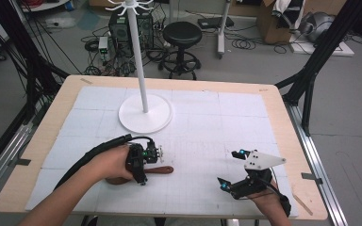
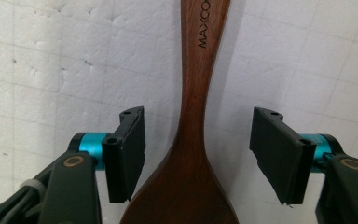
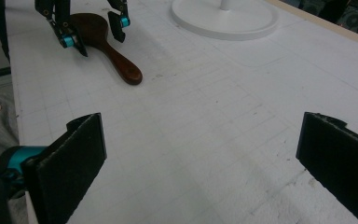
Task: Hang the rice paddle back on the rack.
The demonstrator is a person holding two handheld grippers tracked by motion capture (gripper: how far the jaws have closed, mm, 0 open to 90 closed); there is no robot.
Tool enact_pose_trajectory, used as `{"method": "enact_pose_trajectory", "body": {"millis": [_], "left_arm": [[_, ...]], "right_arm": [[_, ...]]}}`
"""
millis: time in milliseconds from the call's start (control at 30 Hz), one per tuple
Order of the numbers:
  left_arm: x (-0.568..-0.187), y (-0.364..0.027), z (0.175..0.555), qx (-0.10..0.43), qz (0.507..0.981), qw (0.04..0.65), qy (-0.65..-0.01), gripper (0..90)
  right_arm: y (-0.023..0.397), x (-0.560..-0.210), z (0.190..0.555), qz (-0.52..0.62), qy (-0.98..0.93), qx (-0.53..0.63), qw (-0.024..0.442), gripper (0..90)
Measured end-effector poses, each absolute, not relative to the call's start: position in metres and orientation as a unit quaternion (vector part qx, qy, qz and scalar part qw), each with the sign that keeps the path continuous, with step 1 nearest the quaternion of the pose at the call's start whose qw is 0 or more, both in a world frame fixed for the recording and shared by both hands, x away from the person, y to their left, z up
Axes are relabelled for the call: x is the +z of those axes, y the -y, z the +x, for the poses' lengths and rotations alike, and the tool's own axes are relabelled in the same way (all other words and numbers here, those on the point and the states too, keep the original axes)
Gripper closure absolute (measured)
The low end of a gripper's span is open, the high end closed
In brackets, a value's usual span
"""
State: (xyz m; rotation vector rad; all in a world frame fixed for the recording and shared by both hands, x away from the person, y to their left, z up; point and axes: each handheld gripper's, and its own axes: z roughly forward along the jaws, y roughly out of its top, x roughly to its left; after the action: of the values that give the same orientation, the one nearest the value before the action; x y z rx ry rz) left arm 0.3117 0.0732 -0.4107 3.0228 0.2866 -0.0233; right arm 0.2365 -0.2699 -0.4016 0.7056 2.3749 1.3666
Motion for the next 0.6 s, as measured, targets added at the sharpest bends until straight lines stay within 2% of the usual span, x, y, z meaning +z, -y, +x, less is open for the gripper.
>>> {"method": "enact_pose_trajectory", "body": {"millis": [167,600], "left_arm": [[-0.4099,-0.0729,0.3137,-0.010,0.994,0.049,-0.098,43.5],[-0.4121,-0.0687,0.3150,-0.006,0.994,0.039,-0.106,51.1]], "right_arm": [[0.2695,-0.4019,0.2370,0.245,-0.830,0.477,0.156,0.3],[0.2691,-0.4021,0.2368,0.244,-0.831,0.476,0.155,0.3]]}}
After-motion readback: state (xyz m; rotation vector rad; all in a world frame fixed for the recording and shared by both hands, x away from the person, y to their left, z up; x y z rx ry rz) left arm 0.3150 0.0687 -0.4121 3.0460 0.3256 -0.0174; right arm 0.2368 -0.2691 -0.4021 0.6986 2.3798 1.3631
